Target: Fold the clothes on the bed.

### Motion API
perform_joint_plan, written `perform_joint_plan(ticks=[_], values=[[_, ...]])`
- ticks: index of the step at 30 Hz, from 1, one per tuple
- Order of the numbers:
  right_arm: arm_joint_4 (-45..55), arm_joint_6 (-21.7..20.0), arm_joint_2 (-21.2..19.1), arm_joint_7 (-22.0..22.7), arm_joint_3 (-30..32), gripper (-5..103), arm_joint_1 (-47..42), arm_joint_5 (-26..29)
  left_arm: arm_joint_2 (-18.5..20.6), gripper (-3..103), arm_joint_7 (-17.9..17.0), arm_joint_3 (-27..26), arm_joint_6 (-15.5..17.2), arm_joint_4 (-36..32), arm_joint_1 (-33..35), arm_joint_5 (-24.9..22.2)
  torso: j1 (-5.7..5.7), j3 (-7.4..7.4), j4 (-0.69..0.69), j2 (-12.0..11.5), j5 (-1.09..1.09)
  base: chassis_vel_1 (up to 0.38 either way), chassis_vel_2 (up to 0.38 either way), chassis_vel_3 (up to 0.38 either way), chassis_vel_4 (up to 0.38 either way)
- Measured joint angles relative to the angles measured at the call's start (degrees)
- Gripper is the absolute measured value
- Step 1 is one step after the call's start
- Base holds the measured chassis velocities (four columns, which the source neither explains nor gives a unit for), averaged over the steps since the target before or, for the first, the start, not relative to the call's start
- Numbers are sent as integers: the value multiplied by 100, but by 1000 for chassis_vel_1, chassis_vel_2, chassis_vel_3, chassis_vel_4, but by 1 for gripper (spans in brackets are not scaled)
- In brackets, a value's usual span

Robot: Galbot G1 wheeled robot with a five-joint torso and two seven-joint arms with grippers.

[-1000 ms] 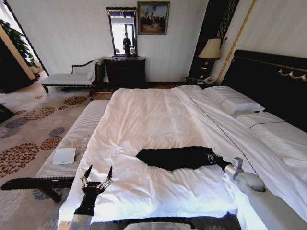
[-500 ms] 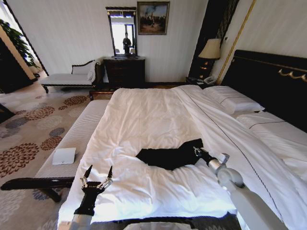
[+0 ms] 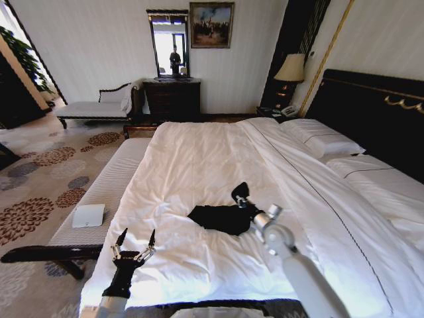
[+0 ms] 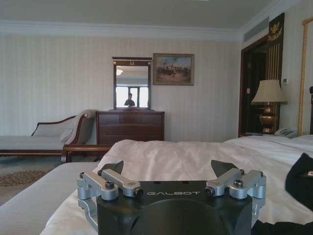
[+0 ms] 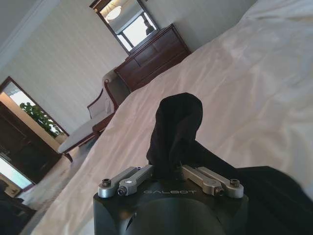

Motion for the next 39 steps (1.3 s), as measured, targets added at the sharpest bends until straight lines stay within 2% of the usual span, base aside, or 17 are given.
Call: perform_joint_plan(ticks=[11,26,39], values=[[-368,166,381,-147,-223,4,-35,-404,0,100,0,0,0,0,0,0,0,0,-1,0,1,0,0,0,0],[-925,378,509,-321,-449,4,24,-824,0,100,0,0,0,0,0,0,0,0,-1,0,1,0,0,0,0],[-887,421,487,-416,-629,4,-27,-1051,0,100,0,0,0,0,0,0,0,0,-2,0,1,0,0,0,0]])
